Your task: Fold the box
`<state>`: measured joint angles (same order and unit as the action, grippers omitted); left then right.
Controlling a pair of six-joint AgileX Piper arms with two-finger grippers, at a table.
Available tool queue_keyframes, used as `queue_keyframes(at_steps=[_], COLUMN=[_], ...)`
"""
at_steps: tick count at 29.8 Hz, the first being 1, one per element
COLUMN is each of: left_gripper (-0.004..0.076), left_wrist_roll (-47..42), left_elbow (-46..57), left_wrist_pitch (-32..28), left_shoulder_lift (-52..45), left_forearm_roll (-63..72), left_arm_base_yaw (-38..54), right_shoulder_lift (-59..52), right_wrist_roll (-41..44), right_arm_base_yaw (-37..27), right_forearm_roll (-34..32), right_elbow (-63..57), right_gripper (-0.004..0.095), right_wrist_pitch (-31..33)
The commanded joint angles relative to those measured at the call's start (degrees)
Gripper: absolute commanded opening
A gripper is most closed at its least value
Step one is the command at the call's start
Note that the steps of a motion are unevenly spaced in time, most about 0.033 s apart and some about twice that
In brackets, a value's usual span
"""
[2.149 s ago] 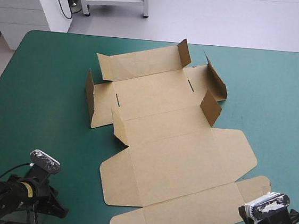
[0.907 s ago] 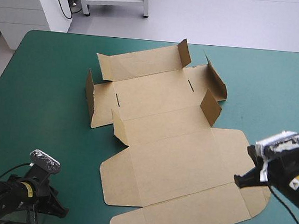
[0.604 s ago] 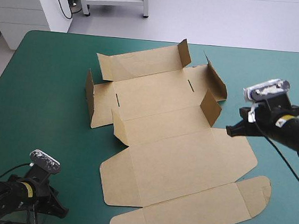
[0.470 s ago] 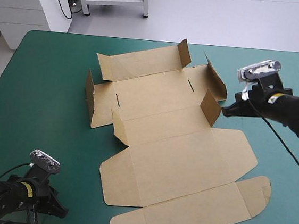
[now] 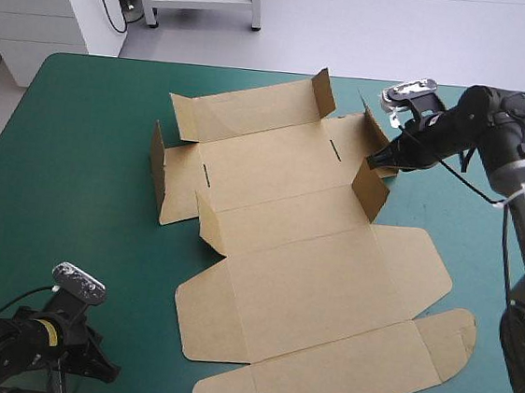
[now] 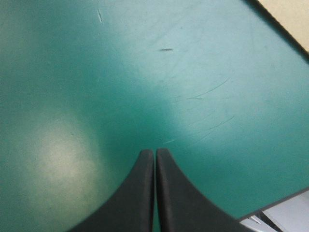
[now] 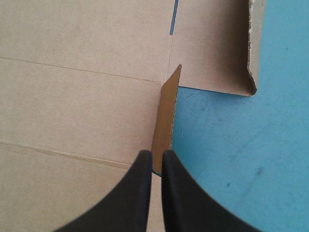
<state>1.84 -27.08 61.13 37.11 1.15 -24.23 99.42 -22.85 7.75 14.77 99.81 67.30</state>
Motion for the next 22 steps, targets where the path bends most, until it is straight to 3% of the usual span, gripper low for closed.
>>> queue_keyframes(at_steps=[1, 6, 8, 22], left_gripper=[-0.0008, -0.0008, -0.0008, -0.0008], left_wrist_roll=[-0.5, -0.5, -0.5, -0.5], left_elbow=[-1.3, -1.3, -1.3, -1.3], left_wrist_pitch=[-1.6, -1.6, -1.6, -1.6], left_shoulder_lift=[0.1, 0.1, 0.1, 0.1], left_forearm_roll=[0.3, 0.3, 0.3, 0.3], left_arm_base_yaw=[-0.2, -0.2, -0.2, -0.2], right_shoulder_lift=[0.7, 3.0, 3.3, 6.0], right_wrist_roll=[-0.4, 1.0, 1.3, 1.2], right_arm_base_yaw=[0.2, 0.2, 0.2, 0.2], right_forearm_roll=[1.0, 1.0, 1.0, 0.9], right_elbow=[3.8, 4.6, 4.6, 4.6], right_gripper=[0.0243, 0.0554, 0.0607, 0.0615], right_wrist_pitch=[-0.3, -0.4, -0.1, 0.9])
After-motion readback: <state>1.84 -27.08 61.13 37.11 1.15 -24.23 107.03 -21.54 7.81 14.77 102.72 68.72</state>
